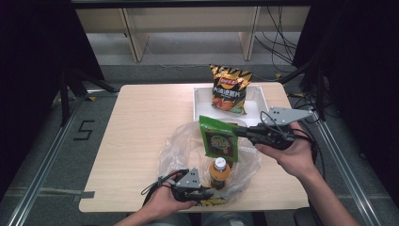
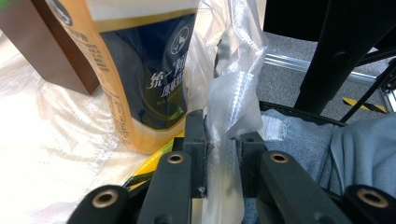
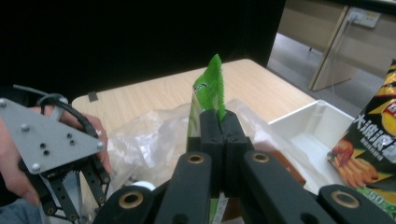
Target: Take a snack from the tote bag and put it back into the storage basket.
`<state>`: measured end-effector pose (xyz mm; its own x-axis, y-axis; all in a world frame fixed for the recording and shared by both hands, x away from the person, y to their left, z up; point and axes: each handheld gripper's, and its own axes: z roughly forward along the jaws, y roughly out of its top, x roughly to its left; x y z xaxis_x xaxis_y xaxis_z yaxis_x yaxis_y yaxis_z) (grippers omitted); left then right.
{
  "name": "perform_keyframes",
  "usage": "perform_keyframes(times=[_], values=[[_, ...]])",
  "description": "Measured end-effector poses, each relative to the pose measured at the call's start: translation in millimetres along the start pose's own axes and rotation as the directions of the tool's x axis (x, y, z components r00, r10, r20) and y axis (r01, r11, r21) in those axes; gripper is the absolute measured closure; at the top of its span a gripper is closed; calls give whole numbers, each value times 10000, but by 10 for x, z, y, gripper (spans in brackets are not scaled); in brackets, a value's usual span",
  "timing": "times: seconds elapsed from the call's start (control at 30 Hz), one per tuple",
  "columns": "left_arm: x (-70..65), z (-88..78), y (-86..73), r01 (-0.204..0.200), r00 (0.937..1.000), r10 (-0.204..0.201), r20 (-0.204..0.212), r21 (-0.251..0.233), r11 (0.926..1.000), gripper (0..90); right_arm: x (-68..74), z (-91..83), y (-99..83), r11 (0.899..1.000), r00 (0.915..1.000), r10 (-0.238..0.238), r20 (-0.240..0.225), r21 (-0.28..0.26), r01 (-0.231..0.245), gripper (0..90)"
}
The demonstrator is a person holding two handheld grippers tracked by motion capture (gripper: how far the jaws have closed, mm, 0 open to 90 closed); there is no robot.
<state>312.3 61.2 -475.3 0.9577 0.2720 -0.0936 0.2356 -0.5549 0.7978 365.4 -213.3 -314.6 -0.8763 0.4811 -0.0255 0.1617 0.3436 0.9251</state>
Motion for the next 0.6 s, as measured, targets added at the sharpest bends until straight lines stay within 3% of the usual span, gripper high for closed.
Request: perform_keyframes(times=[0.17,0.2,0.33,0.37,0.43,0.47,0.5,0.57,0.6], values=[[-6,5,-1,60,10000,-60,25,-49,10000,787,-37,-23,58,9988,9996,-184,196,-448,192,900],[-10,8,-1,107,9999,-107,36,-95,9999,787,-32,-37,66,9994,10000,-13,60,-354,15,900],[-5,5,-2,62,10000,-62,20,-57,10000,787,-61,-49,103,9977,9998,-157,98,-653,163,900],[-8,7,-3,92,10000,-92,26,-85,9999,786,-55,-48,110,9972,10000,-16,73,-745,22,900],[-2,2,-2,18,10000,-18,-11,-22,10000,786,-45,-66,133,9971,9998,114,155,-758,-102,900],[-4,3,-3,58,10000,-58,-30,-34,10000,786,-64,-61,144,9960,9997,-61,242,-895,83,900],[-2,2,-3,41,10000,-41,-30,-22,10000,785,-55,-68,156,9957,9998,116,147,-916,-102,900],[-3,2,-4,40,10000,-40,-29,-15,10000,785,-77,-81,180,9949,9994,-103,330,-998,135,900],[-10,8,-6,120,9999,-121,-9,-82,9999,784,-66,-80,190,9939,9994,94,337,-1104,-57,900]])
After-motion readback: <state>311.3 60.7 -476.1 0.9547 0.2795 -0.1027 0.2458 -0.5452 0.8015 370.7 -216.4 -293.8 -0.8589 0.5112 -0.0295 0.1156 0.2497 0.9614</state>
